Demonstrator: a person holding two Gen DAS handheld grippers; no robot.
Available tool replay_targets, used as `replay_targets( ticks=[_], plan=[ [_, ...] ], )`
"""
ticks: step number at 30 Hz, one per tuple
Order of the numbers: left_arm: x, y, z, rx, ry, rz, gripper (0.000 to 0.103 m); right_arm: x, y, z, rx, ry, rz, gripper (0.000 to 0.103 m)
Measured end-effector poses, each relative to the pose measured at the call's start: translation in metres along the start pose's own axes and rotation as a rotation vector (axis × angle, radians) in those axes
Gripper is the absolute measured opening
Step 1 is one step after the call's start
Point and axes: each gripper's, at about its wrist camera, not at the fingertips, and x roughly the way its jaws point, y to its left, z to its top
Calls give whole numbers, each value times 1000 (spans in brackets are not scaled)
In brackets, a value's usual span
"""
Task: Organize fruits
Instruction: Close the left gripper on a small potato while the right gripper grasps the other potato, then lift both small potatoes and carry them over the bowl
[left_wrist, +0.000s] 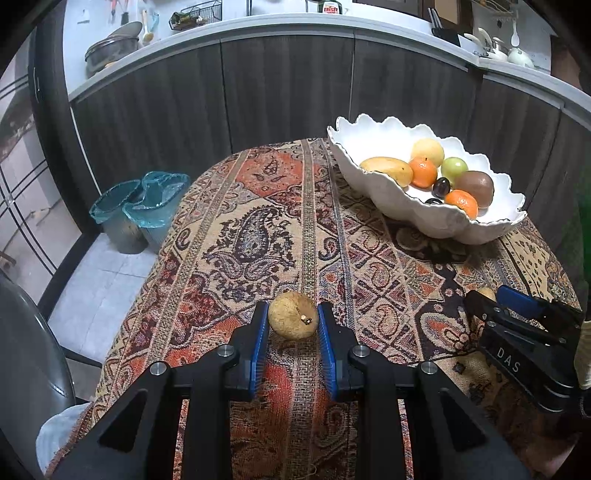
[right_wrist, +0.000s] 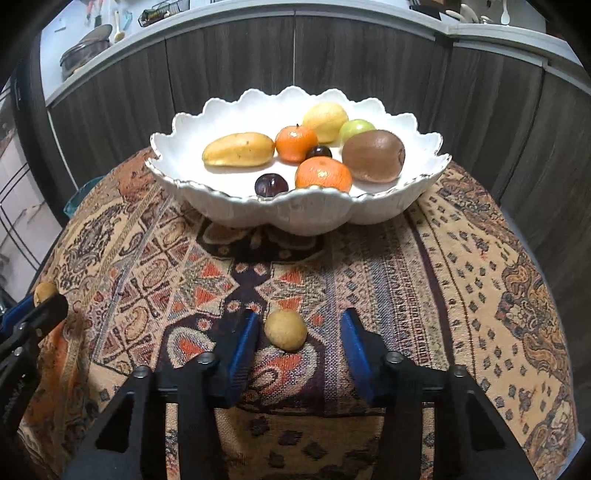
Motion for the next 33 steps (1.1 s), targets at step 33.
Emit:
replay_targets(
  ticks=[33],
  plan=[
    [-25,-55,74,97,-118,-78,26,-79,-28,59,-31,-227,35,24]
  ],
)
